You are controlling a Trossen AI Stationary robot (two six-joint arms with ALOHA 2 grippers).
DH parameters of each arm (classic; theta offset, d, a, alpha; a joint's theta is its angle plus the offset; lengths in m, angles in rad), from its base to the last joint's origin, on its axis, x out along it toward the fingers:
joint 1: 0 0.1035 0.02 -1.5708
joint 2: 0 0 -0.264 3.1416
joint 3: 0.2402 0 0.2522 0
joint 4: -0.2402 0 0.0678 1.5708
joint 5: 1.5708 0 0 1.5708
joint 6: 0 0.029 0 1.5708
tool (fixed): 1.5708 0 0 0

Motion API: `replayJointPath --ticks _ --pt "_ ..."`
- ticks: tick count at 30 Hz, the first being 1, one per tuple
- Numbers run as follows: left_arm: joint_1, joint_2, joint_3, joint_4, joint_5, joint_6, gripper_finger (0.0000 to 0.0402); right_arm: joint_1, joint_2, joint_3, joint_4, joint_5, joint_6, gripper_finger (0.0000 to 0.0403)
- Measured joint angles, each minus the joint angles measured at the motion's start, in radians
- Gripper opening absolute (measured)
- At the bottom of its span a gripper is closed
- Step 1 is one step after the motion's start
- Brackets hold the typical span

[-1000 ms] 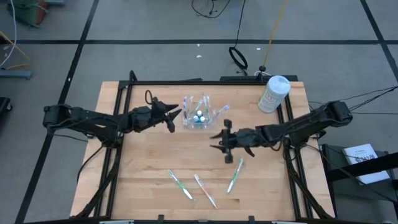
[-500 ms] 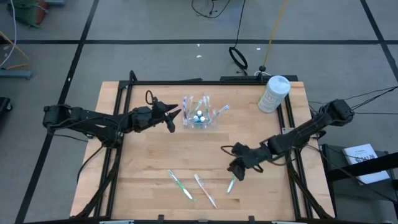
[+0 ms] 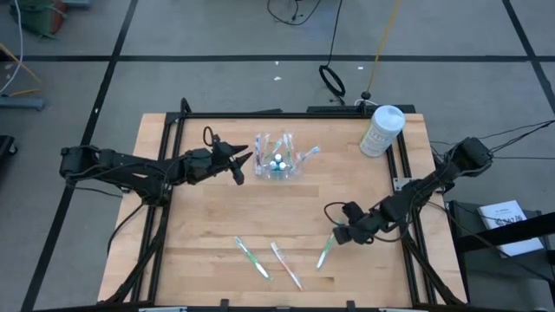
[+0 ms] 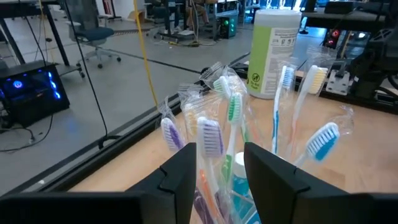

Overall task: Pick & Place Toothbrushes
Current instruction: Put the green toothbrush into the transparent organizer

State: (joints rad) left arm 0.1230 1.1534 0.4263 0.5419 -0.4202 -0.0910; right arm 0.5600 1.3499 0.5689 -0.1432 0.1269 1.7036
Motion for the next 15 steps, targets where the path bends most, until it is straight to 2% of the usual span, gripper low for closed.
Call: replayJointPath --ticks 5,10,15 --pt "0.000 0.000 0.000 0.000 0.000 -0.001 0.0140 -0.029 -0.004 -0.057 0.045 0.005 0.012 0.0123" --pt "0.000 0.000 0.000 0.000 0.000 -0.002 0.0141 -0.042 -0.002 -0.106 0.185 0.004 -0.043 0.0123" --pt "0.000 0.000 0.000 0.000 0.000 -0.004 0.0140 -0.044 0.000 -0.141 0.268 0.056 -0.064 0.0123"
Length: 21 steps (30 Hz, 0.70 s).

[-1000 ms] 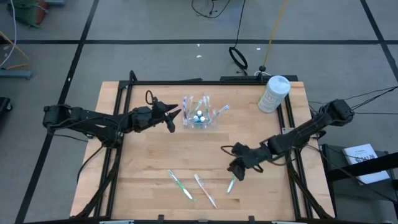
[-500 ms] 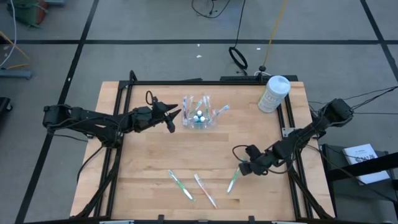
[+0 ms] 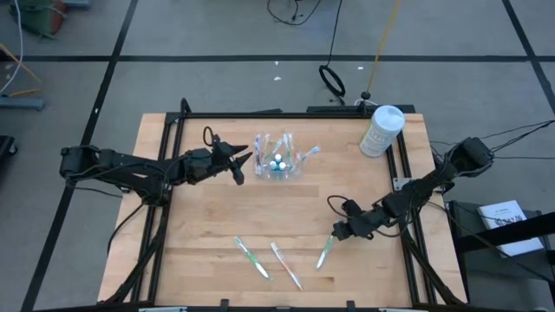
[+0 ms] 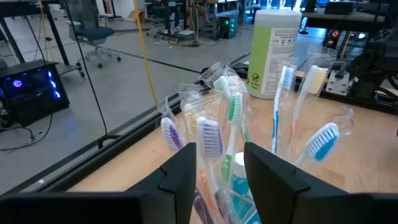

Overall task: Pick & Place Toothbrushes
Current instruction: Put the green toothbrush into the transparent organizer

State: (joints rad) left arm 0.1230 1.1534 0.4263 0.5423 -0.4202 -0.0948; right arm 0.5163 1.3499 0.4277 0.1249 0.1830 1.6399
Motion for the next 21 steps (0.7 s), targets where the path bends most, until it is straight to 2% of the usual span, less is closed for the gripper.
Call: replayJointPath --ticks 5,9,12,16,18,21 --pt "0.000 0.000 0.000 0.000 0.000 0.000 0.0141 -0.022 -0.001 -0.032 0.011 0.008 -0.008 0.0122" --pt "0.000 0.000 0.000 0.000 0.000 0.000 0.0141 -0.044 -0.001 -0.059 0.050 0.021 -0.085 0.0110" --pt "0.000 0.000 0.000 0.000 0.000 0.000 0.0141 -0.055 -0.001 -0.064 0.059 0.023 -0.143 0.0085" --pt "0.000 0.000 0.000 0.000 0.000 0.001 0.0141 -0.071 0.001 -0.066 0.087 0.028 -0.239 0.0031" --pt "0.000 0.000 0.000 0.000 0.000 0.001 0.0141 -0.081 0.002 -0.068 0.134 0.037 -0.319 0.0009" --pt "0.000 0.000 0.000 0.000 0.000 0.006 0.0141 -0.094 0.004 -0.070 0.298 0.052 -0.561 0.0008"
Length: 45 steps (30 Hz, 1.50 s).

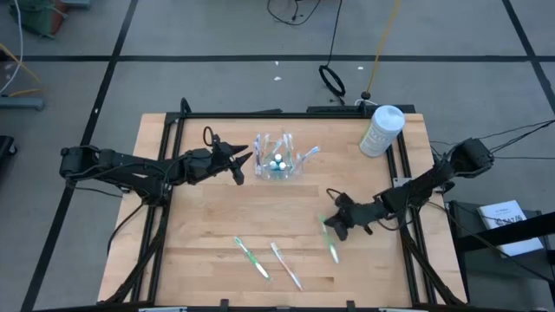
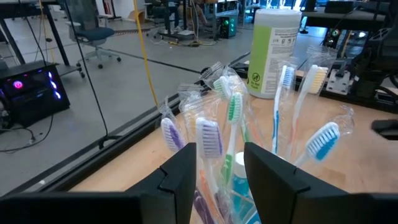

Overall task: Pick & Place Toothbrushes
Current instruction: Put the green toothbrush into the transparent organizer

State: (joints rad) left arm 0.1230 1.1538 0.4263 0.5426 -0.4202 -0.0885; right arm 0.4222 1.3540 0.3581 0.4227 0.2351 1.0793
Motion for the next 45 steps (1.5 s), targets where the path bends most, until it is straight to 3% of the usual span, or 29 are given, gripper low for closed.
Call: replayJointPath --ticks 6,10,13,17,23,30,37,41,45 --pt "0.000 0.000 0.000 0.000 0.000 0.004 0.0141 -0.060 -0.003 0.002 0.491 0.189 -0.565 0.0002" --pt "0.000 0.000 0.000 0.000 0.000 0.004 0.0141 -0.134 -0.003 0.003 0.787 0.252 -0.918 0.0001" --pt "0.000 0.000 0.000 0.000 0.000 0.002 0.0141 -0.206 -0.003 0.029 0.890 0.266 -1.097 0.0001" --pt "0.000 0.000 0.000 0.000 0.000 0.000 0.0141 -0.296 -0.003 0.112 0.815 0.190 -1.216 0.0001" --pt "0.000 0.000 0.000 0.000 0.000 -0.003 0.0141 -0.386 -0.003 0.208 0.678 0.187 -1.383 0.0000" --pt "0.000 0.000 0.000 -0.002 0.000 -0.006 0.0141 -0.468 -0.003 0.209 0.563 0.238 -1.395 0.0000" --pt "0.000 0.000 0.000 -0.002 0.000 -0.021 0.0141 -0.537 -0.003 0.208 0.501 0.193 -1.387 0.0000" --pt "0.000 0.000 0.000 -0.002 0.000 -0.022 0.0141 -0.554 0.003 0.209 0.467 0.084 -1.410 0.0000" --pt "0.000 0.000 0.000 -0.002 0.000 -0.024 0.0141 -0.553 0.033 0.209 0.464 0.124 -1.462 0.0000"
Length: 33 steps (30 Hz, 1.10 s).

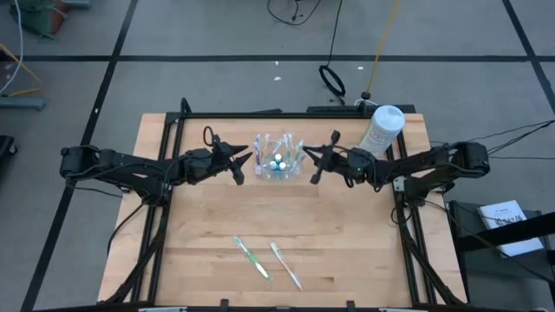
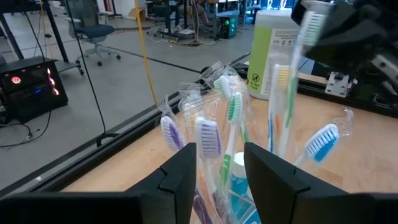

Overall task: Pick & Place Toothbrushes
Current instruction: Put the green toothbrush into the transparent organizer

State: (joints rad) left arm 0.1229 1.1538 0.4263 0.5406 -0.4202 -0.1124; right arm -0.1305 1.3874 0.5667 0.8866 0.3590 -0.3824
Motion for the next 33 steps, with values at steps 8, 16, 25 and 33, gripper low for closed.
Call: replayJointPath --ticks 8,16,25,33 --pt "0.000 0.000 0.000 -0.059 0.000 -0.003 0.0141 -0.006 0.071 0.000 0.031 -0.016 0.023 0.0000" --pt "0.000 0.000 0.000 -0.097 0.000 -0.027 0.0141 0.027 0.117 -0.001 -0.025 -0.141 0.013 0.0000" --pt "-0.001 0.000 0.000 -0.094 0.100 -0.085 0.0141 0.027 0.107 0.000 -0.022 -0.016 0.024 0.0017" --pt "-0.021 0.000 0.000 -0.093 0.297 -0.146 0.0141 0.028 0.108 0.000 -0.015 -0.019 0.000 0.0094"
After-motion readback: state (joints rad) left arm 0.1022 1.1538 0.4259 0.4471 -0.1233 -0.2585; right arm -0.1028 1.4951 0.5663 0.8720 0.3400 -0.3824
